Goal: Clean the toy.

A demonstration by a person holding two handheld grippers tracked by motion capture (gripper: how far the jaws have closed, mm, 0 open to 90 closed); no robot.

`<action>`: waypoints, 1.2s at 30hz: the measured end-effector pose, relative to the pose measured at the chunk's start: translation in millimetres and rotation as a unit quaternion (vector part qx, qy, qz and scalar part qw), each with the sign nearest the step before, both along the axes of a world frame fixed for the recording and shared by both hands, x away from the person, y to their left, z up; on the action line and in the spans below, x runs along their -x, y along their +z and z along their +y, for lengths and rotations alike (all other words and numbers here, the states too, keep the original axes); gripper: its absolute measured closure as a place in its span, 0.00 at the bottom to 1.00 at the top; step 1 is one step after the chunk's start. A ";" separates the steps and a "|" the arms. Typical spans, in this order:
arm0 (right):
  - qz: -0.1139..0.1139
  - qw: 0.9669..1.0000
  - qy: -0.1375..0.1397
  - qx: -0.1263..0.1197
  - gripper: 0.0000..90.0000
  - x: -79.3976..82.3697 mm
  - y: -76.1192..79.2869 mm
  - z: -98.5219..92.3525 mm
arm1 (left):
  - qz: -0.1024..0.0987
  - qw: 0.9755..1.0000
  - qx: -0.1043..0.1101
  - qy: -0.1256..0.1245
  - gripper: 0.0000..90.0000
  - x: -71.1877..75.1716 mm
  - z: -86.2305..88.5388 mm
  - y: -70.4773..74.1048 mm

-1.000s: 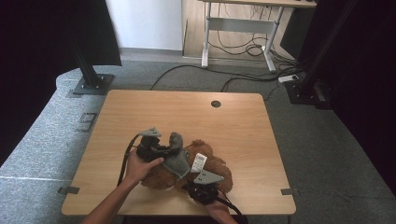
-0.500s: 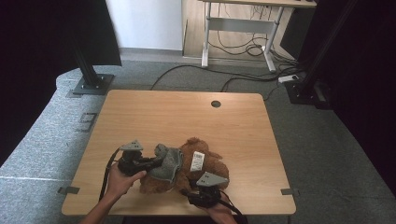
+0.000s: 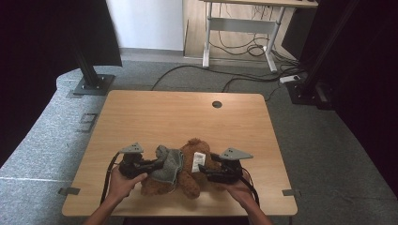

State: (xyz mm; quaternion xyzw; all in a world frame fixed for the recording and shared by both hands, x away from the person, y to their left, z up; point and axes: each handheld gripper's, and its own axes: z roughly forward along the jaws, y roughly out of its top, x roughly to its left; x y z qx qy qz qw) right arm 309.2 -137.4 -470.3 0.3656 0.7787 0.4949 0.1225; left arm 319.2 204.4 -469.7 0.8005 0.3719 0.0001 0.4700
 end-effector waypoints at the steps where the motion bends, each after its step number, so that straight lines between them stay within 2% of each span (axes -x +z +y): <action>1: 0.012 1.000 0.003 0.003 0.34 -4.0 -6.6 -0.5 | 0.001 1.000 0.001 -0.001 0.90 -0.1 0.1 -0.2; 3: 0.025 1.000 0.009 -0.003 0.32 -6.7 -17.0 -0.9 | 0.002 1.000 0.003 -0.002 0.90 -0.7 -0.2 -1.0; 6: 0.027 0.999 0.020 0.010 0.32 -4.9 -24.8 0.7 | 0.005 1.000 0.005 -0.004 0.90 -1.5 -2.1 -1.8; 9: 0.036 0.999 0.031 0.027 0.36 -4.7 -31.9 0.9 | 0.002 1.000 0.003 -0.006 0.90 -0.7 -4.7 -1.8; 11: 0.037 0.998 0.030 0.030 0.43 -3.4 -35.1 0.0 | 0.001 1.000 0.004 -0.006 0.90 0.0 -5.3 -2.6; 15: 0.011 0.998 0.030 0.047 0.67 2.9 -38.5 1.0 | -0.004 1.000 0.009 -0.002 0.90 0.1 -6.6 -5.7; 18: -0.002 0.999 0.017 0.050 0.77 7.2 -40.1 1.4 | -0.011 1.000 0.009 0.000 0.90 -1.9 -10.7 -7.8; 22: -0.026 0.998 -0.008 0.053 0.81 14.3 -42.8 0.1 | -0.013 1.000 0.011 0.002 0.90 -10.1 -17.1 -9.8; 25: -0.056 0.996 -0.031 0.065 0.82 19.3 -45.4 -2.9 | -0.014 1.000 0.008 -0.003 0.90 -19.8 -27.0 -10.1; 27: -0.061 0.995 -0.041 0.060 0.82 20.4 -47.4 -6.9 | -0.018 1.000 0.002 -0.008 0.90 -24.0 -32.6 -9.0; 31: -0.060 0.996 -0.037 0.054 0.83 26.0 -51.1 -9.5 | -0.022 1.000 0.002 -0.018 0.90 -19.9 -29.0 -7.8; 36: -0.054 0.996 -0.012 0.063 0.84 40.0 -55.4 -4.0 | -0.006 0.998 0.038 -0.042 0.90 -5.4 -13.6 -1.9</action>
